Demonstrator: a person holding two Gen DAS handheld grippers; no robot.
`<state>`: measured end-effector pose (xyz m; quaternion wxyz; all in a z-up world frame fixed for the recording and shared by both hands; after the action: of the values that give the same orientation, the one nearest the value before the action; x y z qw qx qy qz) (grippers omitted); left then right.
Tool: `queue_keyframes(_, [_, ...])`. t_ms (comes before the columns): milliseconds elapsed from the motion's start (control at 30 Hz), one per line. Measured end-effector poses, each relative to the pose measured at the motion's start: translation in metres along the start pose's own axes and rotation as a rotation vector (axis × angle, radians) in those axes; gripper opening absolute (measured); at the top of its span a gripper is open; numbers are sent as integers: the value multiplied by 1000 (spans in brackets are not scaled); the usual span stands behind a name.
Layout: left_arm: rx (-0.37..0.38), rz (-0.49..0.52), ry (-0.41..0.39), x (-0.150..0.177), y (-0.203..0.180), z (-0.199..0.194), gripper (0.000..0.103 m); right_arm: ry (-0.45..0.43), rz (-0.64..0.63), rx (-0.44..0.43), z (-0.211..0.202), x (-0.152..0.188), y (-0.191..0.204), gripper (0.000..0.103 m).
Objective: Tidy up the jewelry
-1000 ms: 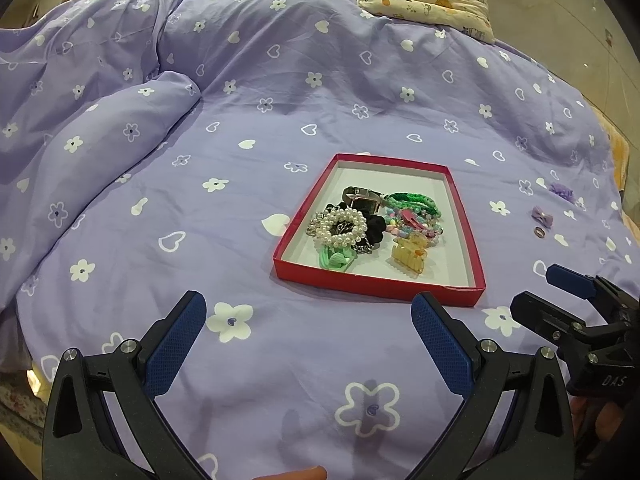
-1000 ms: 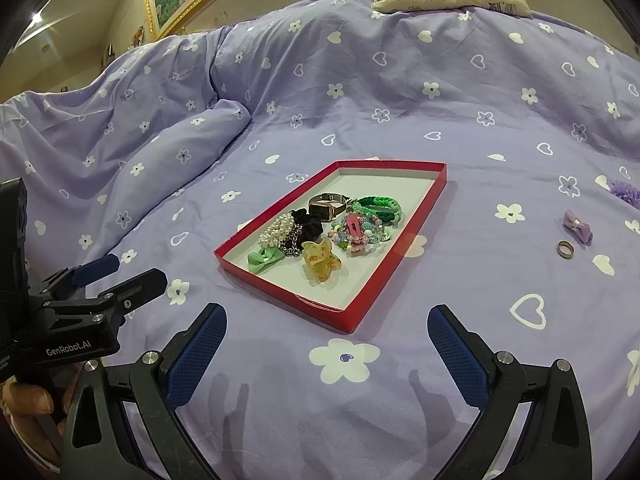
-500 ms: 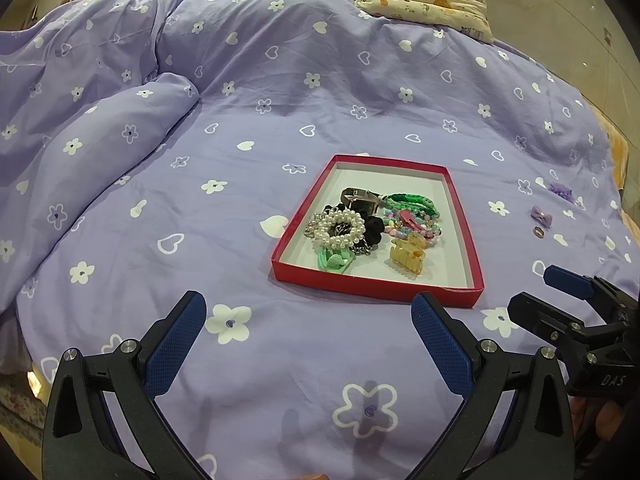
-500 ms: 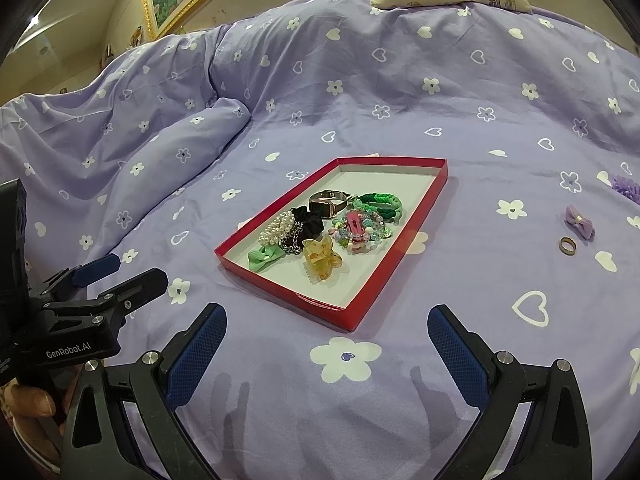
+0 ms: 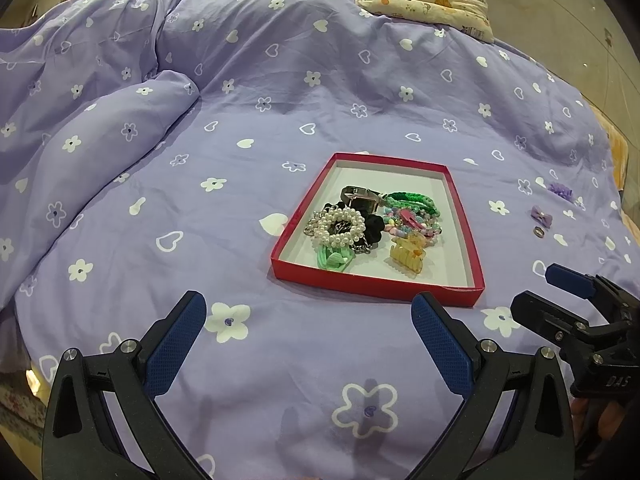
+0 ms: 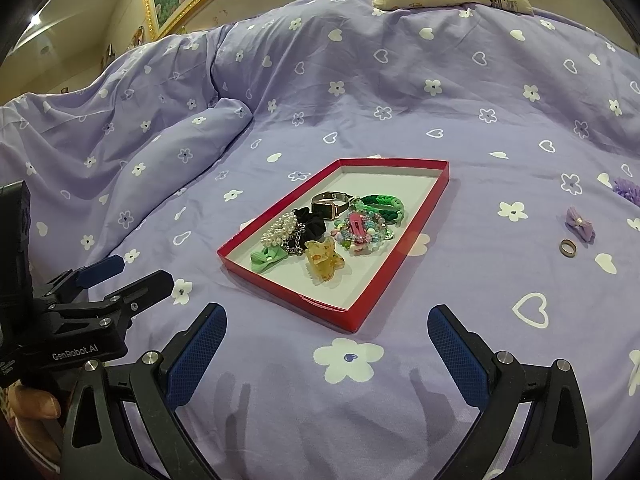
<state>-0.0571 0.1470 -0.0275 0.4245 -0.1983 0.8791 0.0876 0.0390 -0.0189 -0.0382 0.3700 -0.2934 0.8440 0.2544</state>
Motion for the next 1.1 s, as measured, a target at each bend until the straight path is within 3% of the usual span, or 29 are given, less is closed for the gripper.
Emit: queue_keyframes(1100, [0, 6, 6, 6, 0, 7, 103, 1, -3, -4, -2, -1, 3, 102])
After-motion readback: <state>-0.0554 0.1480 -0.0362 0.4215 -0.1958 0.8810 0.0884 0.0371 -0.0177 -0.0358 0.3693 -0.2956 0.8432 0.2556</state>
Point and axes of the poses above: each gripper's, at about its wrist camera, not at the fingertips, and z roughly the way its jaws point, y to its left, x to its underside, the point moved 2 cm from there along z, roughly the way its jaws point, and after that the axes turned 1 degree about y, right-handed, at the moved point
